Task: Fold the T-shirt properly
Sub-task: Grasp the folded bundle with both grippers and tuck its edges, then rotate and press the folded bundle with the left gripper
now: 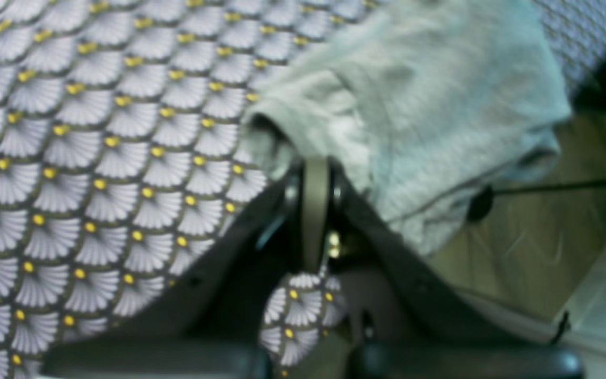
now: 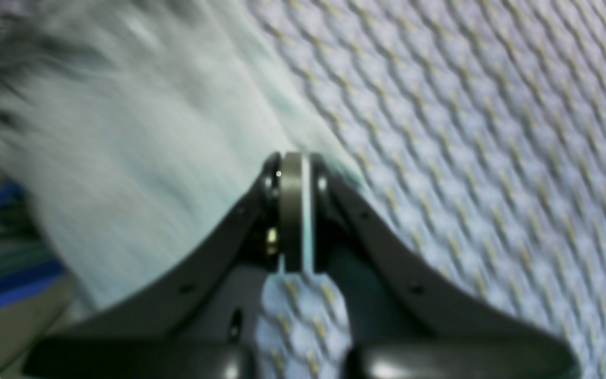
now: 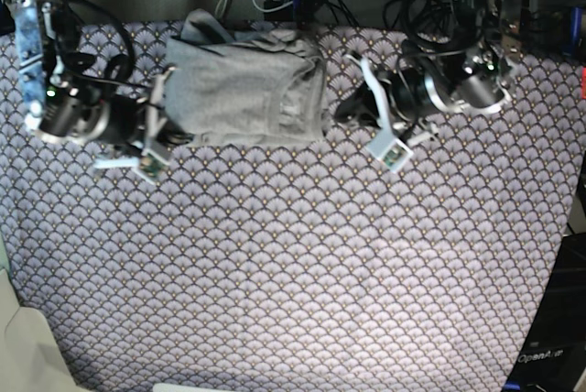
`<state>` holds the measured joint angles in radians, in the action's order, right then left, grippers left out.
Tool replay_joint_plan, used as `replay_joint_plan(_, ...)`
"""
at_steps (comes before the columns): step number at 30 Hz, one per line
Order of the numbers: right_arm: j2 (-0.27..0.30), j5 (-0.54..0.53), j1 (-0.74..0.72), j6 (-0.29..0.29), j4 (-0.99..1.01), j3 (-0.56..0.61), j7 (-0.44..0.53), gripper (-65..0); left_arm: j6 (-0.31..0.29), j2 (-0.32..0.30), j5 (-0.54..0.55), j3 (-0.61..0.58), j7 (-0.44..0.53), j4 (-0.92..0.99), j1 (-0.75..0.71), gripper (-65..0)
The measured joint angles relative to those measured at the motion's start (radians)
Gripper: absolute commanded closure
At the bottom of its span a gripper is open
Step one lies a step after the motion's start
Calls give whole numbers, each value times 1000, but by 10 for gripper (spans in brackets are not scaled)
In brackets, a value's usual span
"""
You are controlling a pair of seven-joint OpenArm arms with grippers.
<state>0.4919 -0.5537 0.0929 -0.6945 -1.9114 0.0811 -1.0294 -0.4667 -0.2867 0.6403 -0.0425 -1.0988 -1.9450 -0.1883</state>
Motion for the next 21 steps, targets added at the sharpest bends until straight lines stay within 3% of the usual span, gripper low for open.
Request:
replay_joint_plan(6,19,2,129,1,-1,-174,37,-7,5,-64,-18,-166,-4,-18,2,0)
replay_joint_plan(11,15,-10,232,0,-1,-179,158,-7,13,-79,0,-336,1,-44,85,0)
replay_joint_plan(21,-5,-6,268,0,-1,-183,177,-6,14,-74,-7,-774,0,-21,271,0)
